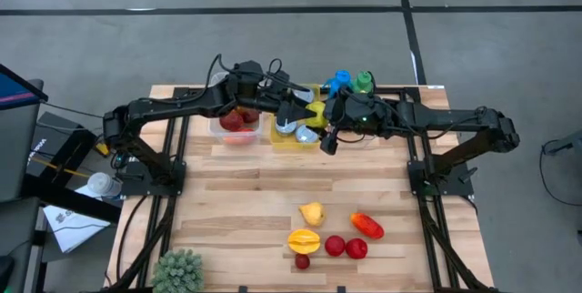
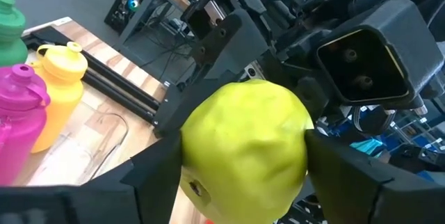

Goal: Pick & Place Food Item
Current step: Put the green apple into the transparent container, then put the red mango into the transparent container

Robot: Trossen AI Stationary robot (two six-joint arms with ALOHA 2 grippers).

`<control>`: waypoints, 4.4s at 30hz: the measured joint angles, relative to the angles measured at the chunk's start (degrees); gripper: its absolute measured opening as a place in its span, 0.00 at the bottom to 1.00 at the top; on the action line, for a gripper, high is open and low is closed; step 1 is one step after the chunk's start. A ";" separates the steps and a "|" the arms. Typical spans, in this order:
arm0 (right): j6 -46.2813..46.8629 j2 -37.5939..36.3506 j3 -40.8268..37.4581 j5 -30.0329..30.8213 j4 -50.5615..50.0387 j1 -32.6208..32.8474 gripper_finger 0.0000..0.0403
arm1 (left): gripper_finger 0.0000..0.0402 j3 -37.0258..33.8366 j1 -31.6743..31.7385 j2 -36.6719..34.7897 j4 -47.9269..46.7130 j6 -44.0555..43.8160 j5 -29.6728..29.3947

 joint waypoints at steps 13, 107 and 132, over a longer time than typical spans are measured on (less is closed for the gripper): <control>-0.59 -0.09 2.04 -0.62 -2.15 0.02 0.94 | 0.64 -0.09 -0.03 -1.14 0.31 -0.04 0.33; 64.73 12.37 -21.37 -25.38 -23.34 31.05 0.96 | 0.85 -11.21 23.19 -35.94 -32.20 26.72 -30.53; 54.93 0.99 -24.39 -21.77 -22.55 25.36 0.49 | 0.85 -11.26 23.19 -33.66 -31.71 20.88 -21.63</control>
